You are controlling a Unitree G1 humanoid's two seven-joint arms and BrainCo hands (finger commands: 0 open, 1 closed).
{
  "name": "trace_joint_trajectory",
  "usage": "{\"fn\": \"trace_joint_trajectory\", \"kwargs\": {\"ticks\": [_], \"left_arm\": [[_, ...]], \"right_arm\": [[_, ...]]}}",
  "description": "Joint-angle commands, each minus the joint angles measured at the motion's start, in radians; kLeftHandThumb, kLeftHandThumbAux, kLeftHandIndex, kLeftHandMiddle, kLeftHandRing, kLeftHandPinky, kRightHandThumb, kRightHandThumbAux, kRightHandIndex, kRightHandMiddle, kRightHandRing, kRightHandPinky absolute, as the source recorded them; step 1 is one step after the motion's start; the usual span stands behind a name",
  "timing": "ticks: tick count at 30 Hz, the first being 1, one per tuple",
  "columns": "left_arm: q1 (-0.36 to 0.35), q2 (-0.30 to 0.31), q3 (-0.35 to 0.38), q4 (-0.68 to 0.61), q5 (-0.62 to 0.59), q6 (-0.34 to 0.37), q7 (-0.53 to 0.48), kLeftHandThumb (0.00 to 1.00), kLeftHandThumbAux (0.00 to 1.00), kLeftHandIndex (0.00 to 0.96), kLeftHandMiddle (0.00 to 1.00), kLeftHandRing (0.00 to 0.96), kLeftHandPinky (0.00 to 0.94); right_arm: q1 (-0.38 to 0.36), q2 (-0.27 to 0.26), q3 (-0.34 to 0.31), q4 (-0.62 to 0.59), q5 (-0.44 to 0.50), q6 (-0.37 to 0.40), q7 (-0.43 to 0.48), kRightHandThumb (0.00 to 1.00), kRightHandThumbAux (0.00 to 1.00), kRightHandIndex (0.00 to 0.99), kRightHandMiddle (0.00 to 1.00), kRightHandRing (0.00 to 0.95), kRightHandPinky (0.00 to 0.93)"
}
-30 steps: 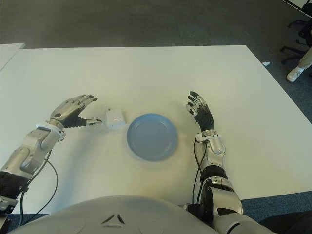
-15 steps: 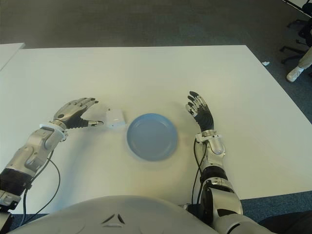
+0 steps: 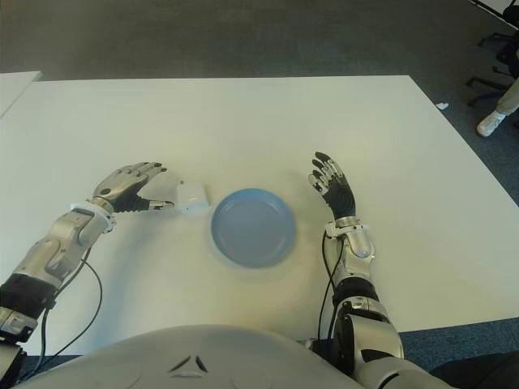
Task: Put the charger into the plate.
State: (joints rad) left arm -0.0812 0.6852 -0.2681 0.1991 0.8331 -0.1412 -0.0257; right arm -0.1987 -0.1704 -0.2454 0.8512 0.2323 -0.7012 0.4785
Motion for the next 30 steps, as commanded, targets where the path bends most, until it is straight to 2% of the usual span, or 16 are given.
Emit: {"fn": "trace_joint_trajectory", "kwargs": {"ticks": [1, 22, 30], "left_arm": [[-0.015, -0.014, -0.029, 0.030, 0.014, -0.010, 0.014, 0.360, 0.217, 0.003, 0.000, 0.000, 0.055], [-0.041, -0.027, -0.065, 0.004, 0.045, -0.002, 0.014, 0.317, 0.218, 0.002, 0.002, 0.000, 0.055], [-0.063, -0.035, -0.074, -0.019, 0.037, -0.005, -0.011, 0.342, 0.221, 0.007, 0.008, 0.000, 0.068]], "right_arm": [[0.122, 0.085, 0.012, 0.059, 0.004, -0.002, -0.009, 0.248, 0.666, 0.121, 0.101, 0.080, 0.065], [0.142, 0.101, 0.027, 0.037, -0.008, -0.008, -0.028, 0.248, 0.666, 0.121, 0.101, 0.080, 0.065], [0.147, 0.109, 0.032, 0.033, -0.016, -0.012, -0.037, 0.248, 0.666, 0.121, 0.101, 0.080, 0.065]]}}
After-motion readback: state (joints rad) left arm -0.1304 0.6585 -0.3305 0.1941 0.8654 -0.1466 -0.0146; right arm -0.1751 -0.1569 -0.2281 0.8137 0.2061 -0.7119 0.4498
